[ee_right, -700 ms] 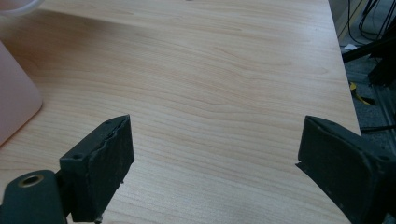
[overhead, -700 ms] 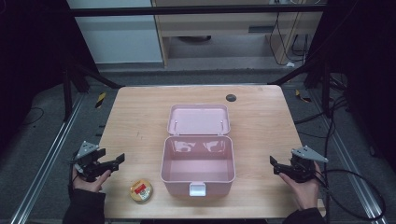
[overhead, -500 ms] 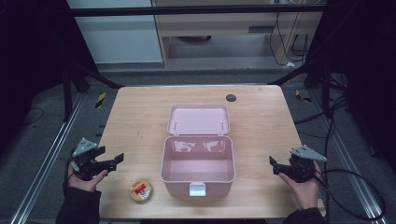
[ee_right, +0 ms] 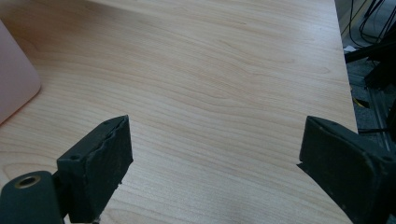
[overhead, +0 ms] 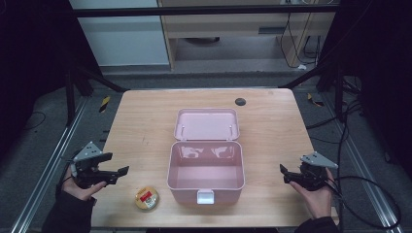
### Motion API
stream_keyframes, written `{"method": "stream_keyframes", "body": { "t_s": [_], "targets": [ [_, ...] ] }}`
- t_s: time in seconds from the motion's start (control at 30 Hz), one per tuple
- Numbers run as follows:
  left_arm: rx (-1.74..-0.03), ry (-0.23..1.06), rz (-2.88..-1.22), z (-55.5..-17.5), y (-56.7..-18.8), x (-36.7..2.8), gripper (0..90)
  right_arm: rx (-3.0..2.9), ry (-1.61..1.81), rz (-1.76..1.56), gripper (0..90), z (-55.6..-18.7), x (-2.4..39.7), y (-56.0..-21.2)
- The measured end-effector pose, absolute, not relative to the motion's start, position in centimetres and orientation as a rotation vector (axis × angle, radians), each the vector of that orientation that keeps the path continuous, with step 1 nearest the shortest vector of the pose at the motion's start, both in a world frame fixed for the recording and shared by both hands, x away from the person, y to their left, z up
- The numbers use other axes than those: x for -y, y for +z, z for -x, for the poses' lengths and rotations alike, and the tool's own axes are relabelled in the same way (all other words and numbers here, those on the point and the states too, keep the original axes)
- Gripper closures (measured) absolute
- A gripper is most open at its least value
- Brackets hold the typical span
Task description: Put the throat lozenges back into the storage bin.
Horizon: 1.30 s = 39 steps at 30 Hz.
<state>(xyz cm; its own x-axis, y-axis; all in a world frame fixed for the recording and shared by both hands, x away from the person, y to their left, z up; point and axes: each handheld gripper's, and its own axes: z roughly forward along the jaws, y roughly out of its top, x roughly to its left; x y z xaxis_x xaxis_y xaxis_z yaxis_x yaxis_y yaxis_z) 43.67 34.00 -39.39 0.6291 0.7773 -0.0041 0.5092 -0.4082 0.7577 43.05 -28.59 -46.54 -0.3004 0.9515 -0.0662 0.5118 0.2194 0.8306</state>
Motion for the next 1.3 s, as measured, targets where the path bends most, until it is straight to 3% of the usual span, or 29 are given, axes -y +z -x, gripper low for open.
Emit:
{"method": "stream_keyframes", "body": {
  "t_s": [0.6, 1.3],
  "targets": [
    [-0.771, 0.334, -2.353, -43.9, -38.7, -32.0, 13.1, -1.93, 0.936, -1.336, 8.2, -43.0, 28.7, -46.8],
    [-0.588, 0.232, -2.621, -43.8, -40.5, -28.7, 8.0, -1.967, 0.911, -1.326, 6.9, -43.1, 28.4, -47.1]
  ]
}}
